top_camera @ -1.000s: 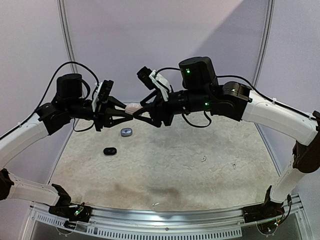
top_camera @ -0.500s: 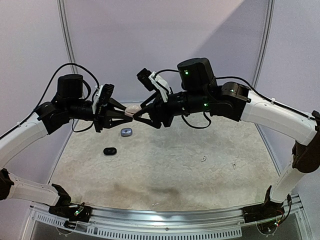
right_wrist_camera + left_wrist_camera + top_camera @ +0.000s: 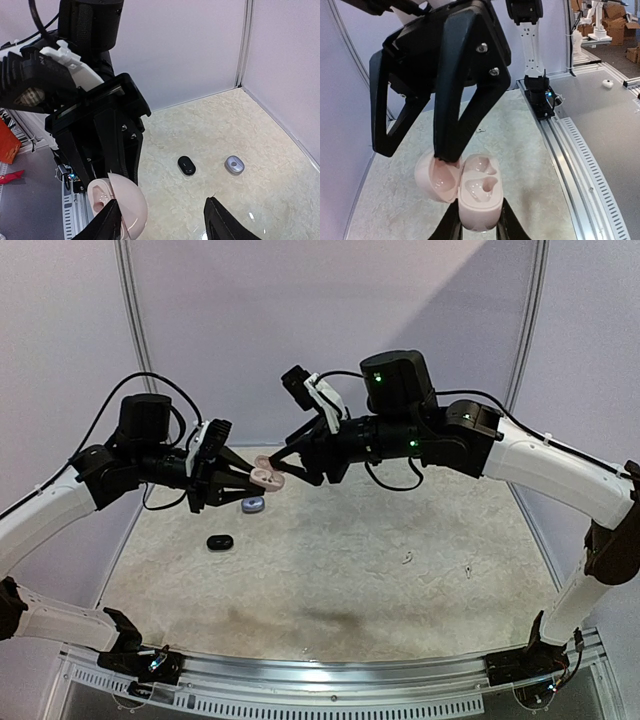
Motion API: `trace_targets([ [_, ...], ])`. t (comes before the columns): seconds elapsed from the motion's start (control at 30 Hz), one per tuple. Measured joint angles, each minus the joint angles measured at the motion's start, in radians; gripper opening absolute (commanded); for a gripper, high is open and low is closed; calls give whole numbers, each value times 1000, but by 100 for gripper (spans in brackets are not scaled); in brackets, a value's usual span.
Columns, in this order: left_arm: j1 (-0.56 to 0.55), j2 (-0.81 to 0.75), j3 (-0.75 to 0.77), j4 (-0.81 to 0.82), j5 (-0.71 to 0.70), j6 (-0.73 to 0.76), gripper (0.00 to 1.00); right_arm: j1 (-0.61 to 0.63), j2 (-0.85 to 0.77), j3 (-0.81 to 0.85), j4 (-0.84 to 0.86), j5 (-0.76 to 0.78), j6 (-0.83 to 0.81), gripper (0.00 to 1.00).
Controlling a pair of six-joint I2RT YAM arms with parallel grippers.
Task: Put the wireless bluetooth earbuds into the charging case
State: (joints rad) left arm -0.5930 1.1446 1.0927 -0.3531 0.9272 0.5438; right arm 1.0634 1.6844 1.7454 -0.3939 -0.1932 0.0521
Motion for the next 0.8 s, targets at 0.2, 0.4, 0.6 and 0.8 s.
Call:
trace_targets([
  [0.2,1,0,-6,8,-2,-17,0,-13,2,4,2,-3,5,59],
  [0.4,4,-5,-61,111,13,-182,0,-24,2,4,5,-20,13,63],
  [0.6,5,-6,-131,187,39,-341,0,-57,2,32,47,-56,23,66],
  [0.8,5,-10,-161,268,39,-430,0,-73,-9,56,39,-8,75,64],
])
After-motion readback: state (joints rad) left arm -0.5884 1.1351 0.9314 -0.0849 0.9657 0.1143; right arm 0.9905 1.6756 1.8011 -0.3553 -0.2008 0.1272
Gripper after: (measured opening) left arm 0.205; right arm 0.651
